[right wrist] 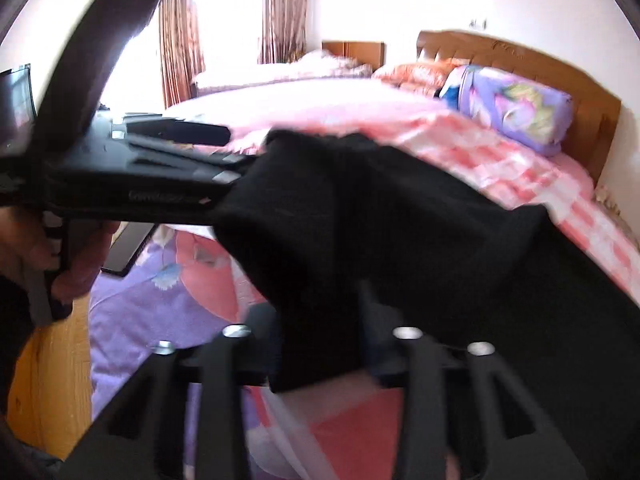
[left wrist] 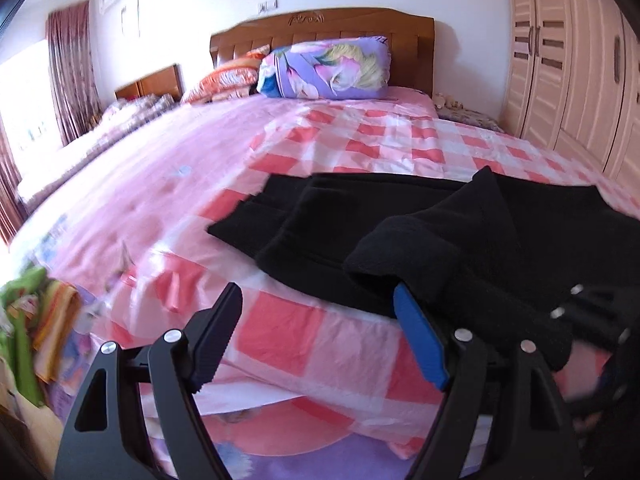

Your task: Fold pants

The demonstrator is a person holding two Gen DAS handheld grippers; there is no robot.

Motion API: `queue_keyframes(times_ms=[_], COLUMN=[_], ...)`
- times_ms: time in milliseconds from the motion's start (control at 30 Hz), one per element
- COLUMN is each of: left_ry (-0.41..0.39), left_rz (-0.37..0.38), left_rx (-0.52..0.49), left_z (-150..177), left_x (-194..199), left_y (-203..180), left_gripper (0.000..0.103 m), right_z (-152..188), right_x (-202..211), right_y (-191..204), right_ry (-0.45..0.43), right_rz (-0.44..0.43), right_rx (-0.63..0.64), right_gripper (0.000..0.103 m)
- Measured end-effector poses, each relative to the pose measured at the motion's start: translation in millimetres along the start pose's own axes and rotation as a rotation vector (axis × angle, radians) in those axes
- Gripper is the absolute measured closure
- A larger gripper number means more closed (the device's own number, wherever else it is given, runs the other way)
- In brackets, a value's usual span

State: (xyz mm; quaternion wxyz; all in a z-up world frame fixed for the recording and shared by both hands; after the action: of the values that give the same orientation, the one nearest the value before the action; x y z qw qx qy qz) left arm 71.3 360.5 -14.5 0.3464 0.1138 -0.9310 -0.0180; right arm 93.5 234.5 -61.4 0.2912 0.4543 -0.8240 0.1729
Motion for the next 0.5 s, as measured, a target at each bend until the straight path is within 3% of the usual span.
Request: queue_keyframes(times_ms=[67, 167, 333, 433, 500], left_ry=[-0.054, -0.158, -0.345, -0.38, -0.312], left_rz=[-0.029, -0.037, -0.135, -0.119, -0.086], left_rx=[-0.076, -0.299, -0.77, -1.0, -1.115], left_z=[1.7, 3.9, 3.9, 5.9, 11.3], left_x=[12.7, 37.7, 63.7, 54.2, 37.6], left_y=[-1.6, -27.8, -91.8, -114.0, -116.7], left_gripper=[0.024, 0.023, 0.021, 0.021, 0.022], right_z=[-5.1, -14.2, -28.6, -28.4, -24.7], right_x=[20.0, 39.7, 63.9, 70.5, 72.5], right_y=[-3.2, -4.6, -25.1, -41.7, -52.5], right_ry=[-0.05, -0.086, -0.121, -0.119, -0.1], right_rz=[0.034, 0.074, 0.101, 0.11, 0.1], right_rx=[0.069, 0.15, 0.173, 0.145, 0.116], right_gripper=[0.081, 0.087, 0.089, 0.089, 0.089])
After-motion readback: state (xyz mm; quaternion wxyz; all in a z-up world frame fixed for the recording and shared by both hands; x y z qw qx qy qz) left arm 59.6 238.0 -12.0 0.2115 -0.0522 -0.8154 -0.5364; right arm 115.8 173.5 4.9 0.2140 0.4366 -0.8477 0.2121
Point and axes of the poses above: each gripper's, at about its wrist camera, not at the fingertips, and x roughly against the way its jaws point, y to its left, z to its underside, the point moved 5 cm from there along -x, roughly the way its jaws point, and after that the axes turned 1 degree about -z, right-handed, at the moved point
